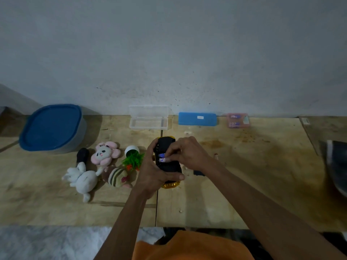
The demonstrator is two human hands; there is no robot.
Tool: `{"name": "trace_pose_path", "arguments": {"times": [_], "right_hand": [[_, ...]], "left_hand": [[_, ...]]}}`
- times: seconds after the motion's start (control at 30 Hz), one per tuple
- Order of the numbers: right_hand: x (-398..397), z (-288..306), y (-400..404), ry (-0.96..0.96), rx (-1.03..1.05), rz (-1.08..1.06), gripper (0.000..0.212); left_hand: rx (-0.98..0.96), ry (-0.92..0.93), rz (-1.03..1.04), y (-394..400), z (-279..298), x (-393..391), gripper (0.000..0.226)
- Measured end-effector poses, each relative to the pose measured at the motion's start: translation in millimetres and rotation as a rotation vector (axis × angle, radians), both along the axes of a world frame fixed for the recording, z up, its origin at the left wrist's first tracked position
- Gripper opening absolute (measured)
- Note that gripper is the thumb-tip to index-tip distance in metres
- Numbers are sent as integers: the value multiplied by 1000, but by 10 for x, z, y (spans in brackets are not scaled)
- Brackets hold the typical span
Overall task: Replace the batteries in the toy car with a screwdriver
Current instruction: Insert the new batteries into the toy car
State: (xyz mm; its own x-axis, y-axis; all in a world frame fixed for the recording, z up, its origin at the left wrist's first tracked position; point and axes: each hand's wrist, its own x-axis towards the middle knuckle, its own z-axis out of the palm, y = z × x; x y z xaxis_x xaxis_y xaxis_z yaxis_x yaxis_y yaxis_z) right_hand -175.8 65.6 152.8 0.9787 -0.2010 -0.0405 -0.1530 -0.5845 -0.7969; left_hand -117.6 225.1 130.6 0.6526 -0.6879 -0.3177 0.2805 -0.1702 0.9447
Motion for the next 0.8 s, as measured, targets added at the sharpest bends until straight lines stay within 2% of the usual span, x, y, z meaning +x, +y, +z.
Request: {"name": "trace_pose_path", "arguments": {"times": [0.07,0.17,0.27,0.37,0.5,0.63,0.8], "right_hand": [[-26,-86,-73,-57,185,-214,10],[-99,-284,-258,-129,260,-631,8],[-217,-583,-376,51,186,-806,10],[-318,-995,-325,266,85,-745,10],[-364,-1404,-198,402,-183,-464,21],[-346,-1502,-177,364,-520,-199,21],[-282,-1540,-271,331,-664,-18,18]], "left_hand": [[-3,-30,23,25,-31,20,127],[23,-43,33,100,-144,74,120],[68,-45,37,217,-284,68,121],[94,-21,45,277,-428,7,129],[140,-19,24,287,-553,-76,128],[178,-1,18,308,-605,-94,127],[203,21,28,371,-605,-102,138]]}}
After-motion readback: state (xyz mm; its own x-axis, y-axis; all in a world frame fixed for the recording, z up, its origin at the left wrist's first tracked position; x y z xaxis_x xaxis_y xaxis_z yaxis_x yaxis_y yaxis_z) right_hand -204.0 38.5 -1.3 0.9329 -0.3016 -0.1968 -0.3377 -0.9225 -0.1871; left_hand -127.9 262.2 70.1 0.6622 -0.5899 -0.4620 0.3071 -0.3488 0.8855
